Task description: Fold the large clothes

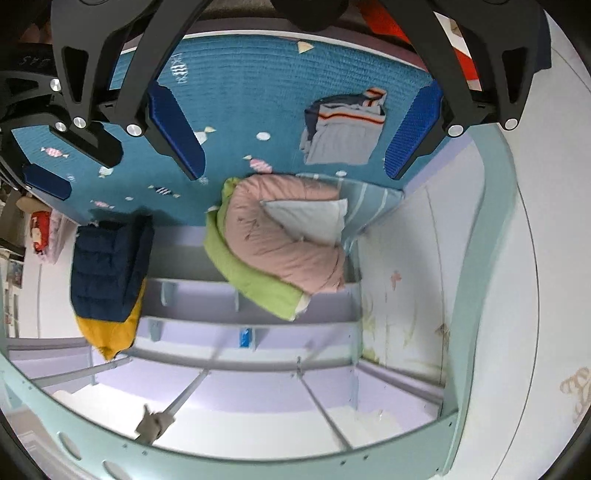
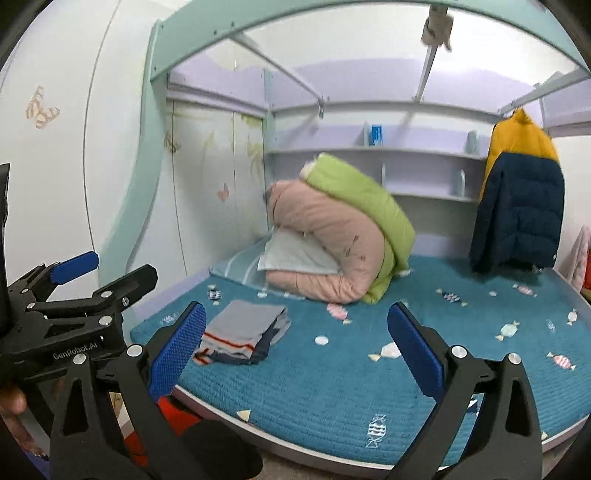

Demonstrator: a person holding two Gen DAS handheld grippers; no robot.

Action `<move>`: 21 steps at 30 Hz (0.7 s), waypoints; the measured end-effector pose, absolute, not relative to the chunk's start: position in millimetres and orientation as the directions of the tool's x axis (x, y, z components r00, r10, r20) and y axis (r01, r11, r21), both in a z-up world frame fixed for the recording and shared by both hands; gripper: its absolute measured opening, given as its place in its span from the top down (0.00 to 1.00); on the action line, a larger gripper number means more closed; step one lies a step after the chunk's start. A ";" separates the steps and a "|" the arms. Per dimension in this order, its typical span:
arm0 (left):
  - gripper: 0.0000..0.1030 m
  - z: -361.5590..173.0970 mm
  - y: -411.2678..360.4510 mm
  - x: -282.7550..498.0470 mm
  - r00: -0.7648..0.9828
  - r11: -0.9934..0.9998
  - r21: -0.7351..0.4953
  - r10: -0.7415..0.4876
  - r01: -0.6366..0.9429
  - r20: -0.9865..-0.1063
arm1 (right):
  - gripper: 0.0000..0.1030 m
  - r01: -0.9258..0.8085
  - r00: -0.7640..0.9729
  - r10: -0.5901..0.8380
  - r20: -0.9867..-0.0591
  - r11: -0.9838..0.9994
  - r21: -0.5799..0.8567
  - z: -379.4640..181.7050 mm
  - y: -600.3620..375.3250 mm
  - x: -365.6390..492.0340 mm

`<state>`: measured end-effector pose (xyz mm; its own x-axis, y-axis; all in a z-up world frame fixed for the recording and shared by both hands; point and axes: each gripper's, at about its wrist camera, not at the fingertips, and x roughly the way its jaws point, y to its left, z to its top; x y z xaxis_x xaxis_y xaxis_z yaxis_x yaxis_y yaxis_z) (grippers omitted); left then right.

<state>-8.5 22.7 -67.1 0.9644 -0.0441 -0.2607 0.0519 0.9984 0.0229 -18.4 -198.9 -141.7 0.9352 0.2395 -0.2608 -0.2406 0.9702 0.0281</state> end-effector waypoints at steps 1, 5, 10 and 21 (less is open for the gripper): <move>0.05 -64.2 19.6 -13.2 0.966 0.998 0.025 -0.051 0.059 -0.254 | 0.07 -0.235 0.941 0.233 -0.245 0.972 0.024 -139.3 -200.3 -23.5; 0.05 -56.6 13.2 -24.8 0.973 0.997 0.036 -0.052 0.061 -0.224 | 0.07 -0.213 0.954 0.211 -0.214 0.977 0.016 -133.1 -205.9 -38.2; 0.05 -50.8 4.3 -33.2 0.978 0.997 0.043 -0.059 0.069 -0.201 | 0.07 -0.186 0.964 0.185 -0.189 0.983 0.016 -128.4 -214.5 -49.8; 0.05 -50.5 -2.1 -35.4 0.982 0.996 0.045 -0.069 0.078 -0.177 | 0.07 -0.165 0.972 0.167 -0.163 0.986 0.026 -126.9 -220.5 -57.4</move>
